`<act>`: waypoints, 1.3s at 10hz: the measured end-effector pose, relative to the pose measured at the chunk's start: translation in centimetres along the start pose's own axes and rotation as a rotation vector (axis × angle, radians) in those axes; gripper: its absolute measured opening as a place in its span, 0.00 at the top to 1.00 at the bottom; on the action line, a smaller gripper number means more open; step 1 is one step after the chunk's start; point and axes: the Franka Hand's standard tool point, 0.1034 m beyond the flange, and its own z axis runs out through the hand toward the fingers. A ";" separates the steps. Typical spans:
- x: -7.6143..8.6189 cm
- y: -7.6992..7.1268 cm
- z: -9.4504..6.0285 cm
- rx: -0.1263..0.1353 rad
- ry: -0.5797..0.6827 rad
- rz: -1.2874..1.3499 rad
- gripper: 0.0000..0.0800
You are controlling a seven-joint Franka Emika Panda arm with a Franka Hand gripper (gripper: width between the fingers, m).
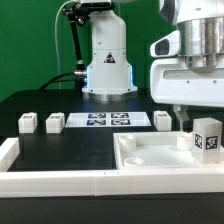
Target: Assemble square table
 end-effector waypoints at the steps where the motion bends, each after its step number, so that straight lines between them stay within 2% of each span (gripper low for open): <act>1: -0.1 -0.1 0.0 0.000 -0.001 -0.106 0.19; 8: 0.7 0.1 -0.2 -0.003 0.008 -0.565 0.19; 10: 0.7 0.1 -0.2 -0.019 0.015 -0.714 0.19; 13: 1.3 0.3 -0.4 -0.022 0.027 -0.747 0.19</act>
Offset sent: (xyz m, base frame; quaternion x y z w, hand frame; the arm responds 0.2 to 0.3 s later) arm 0.0032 0.0039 0.0050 0.0060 -0.0207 -0.2294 0.9731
